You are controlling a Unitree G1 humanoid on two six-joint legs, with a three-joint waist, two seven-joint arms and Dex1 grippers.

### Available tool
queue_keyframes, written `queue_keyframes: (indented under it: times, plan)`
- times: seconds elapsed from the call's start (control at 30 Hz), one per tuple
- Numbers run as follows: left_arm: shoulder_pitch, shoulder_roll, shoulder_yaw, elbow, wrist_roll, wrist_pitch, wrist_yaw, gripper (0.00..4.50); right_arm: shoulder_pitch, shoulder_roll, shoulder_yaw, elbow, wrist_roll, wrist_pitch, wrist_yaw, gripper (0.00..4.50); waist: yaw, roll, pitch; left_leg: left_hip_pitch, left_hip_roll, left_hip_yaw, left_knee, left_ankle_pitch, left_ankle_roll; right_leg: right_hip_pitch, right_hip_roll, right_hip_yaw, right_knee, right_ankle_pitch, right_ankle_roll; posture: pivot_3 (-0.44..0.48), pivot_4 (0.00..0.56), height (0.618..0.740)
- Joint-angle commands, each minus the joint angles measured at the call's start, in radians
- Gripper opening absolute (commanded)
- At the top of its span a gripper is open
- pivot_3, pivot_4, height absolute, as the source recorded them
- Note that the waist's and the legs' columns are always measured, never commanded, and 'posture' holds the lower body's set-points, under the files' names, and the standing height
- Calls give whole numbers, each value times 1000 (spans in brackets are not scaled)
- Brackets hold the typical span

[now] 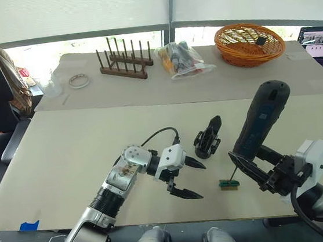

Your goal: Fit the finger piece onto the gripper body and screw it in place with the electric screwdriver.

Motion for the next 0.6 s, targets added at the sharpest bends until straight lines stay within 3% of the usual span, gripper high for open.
queue_keyframes:
  times: [0.03, 0.6]
  plan:
    - [-14, -7, 1, -8, -6, -16, 3, 4500, -4, -4, -17, -27, 10, -25, 1, 1953, 0, 0, 0, 0, 0, 0, 0, 0, 0, 0, 0, 0, 0, 0, 0, 0, 150, 740]
    - [-13, -6, 1, -8, -5, -18, 4, 4500, -1, -6, -10, -27, 7, -28, 6, 1953, 0, 0, 0, 0, 0, 0, 0, 0, 0, 0, 0, 0, 0, 0, 0, 0, 150, 740]
